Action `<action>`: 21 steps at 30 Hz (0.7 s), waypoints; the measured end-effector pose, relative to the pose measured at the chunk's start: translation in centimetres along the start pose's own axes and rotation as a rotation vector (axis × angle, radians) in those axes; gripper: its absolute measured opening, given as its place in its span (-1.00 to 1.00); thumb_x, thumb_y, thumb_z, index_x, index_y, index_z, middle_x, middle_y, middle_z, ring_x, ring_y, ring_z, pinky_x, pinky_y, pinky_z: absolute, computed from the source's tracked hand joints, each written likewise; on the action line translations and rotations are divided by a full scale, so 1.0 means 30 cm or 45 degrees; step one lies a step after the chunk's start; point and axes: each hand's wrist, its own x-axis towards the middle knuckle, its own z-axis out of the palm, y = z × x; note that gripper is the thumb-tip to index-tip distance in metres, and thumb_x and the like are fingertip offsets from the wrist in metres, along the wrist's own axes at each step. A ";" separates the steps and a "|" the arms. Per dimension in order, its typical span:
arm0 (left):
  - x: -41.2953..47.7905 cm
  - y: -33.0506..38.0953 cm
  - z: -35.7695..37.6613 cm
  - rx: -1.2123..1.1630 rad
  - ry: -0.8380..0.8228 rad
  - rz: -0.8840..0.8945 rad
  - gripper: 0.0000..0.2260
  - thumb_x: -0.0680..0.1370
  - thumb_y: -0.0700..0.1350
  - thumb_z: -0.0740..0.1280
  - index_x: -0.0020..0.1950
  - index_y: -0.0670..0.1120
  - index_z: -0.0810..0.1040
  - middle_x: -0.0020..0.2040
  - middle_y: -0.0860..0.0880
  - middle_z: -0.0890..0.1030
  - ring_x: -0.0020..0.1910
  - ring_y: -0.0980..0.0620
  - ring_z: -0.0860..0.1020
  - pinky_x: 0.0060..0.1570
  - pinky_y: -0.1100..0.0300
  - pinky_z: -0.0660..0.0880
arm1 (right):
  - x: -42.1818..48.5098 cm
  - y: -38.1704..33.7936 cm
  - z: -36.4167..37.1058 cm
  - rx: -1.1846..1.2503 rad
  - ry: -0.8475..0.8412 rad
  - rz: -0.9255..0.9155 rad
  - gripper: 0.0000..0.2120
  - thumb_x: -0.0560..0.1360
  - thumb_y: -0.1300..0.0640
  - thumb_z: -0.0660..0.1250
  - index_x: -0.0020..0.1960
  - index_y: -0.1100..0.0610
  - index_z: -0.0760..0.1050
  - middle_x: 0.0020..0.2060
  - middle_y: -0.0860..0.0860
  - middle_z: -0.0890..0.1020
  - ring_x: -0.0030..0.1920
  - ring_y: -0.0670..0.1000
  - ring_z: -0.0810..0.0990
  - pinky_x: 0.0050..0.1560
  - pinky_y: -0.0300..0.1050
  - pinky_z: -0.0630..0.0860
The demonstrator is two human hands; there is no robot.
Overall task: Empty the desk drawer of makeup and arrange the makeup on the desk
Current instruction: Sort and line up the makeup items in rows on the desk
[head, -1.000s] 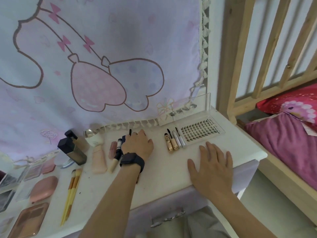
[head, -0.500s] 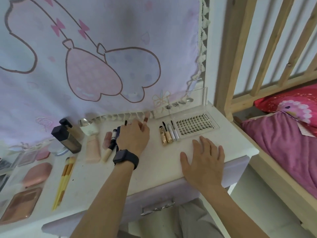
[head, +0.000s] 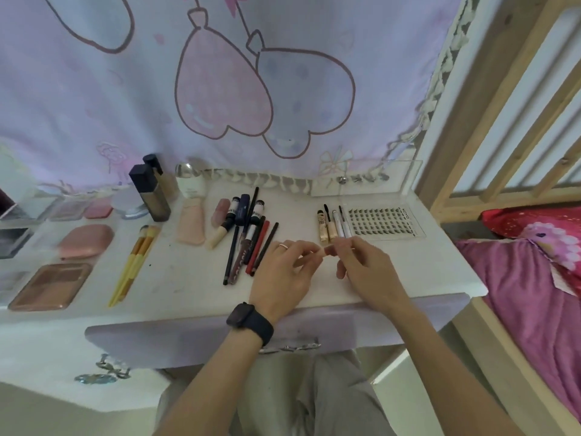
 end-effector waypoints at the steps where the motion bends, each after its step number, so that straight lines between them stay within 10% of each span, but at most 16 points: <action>1: -0.001 -0.001 -0.003 -0.053 -0.008 -0.015 -0.83 0.57 0.12 0.31 0.08 0.11 0.61 -0.12 0.19 0.54 -0.04 0.33 0.42 -0.06 0.55 0.33 | 0.008 -0.002 0.009 0.001 0.004 0.003 -0.67 0.63 -0.25 0.18 -0.08 -0.16 0.64 -0.34 -0.13 0.64 -0.35 -0.15 0.53 -0.27 -0.29 0.44; 9: -0.006 0.014 -0.020 -0.155 -0.038 -0.202 -0.66 0.66 0.14 0.14 -0.18 0.09 0.59 -0.30 0.31 0.54 -0.34 0.23 0.47 -0.38 0.34 0.23 | 0.008 0.040 0.032 -0.035 -0.021 -0.025 -0.53 0.64 -0.26 0.15 -0.12 0.05 0.63 -0.43 -0.12 0.40 -0.39 -0.13 0.34 -0.27 -0.21 0.31; 14: -0.008 0.019 -0.015 -0.177 -0.022 -0.320 -0.58 0.66 0.08 0.21 -0.38 0.05 0.52 -0.51 0.16 0.46 -0.48 0.12 0.41 -0.43 0.27 0.27 | -0.002 0.042 0.021 0.137 -0.065 -0.075 -0.78 0.62 0.03 0.30 -0.19 -0.02 0.57 -0.37 -0.03 0.55 -0.31 -0.05 0.43 -0.21 -0.11 0.36; 21: -0.007 0.024 -0.017 -0.217 0.014 -0.339 -0.57 0.65 0.01 0.25 -0.44 0.06 0.49 -0.52 0.24 0.48 -0.50 0.15 0.42 -0.40 0.32 0.32 | 0.006 0.024 0.015 0.158 -0.055 -0.041 -0.59 0.53 -0.31 0.32 -0.30 -0.02 0.58 -0.37 0.05 0.68 -0.42 -0.02 0.44 -0.39 -0.34 0.35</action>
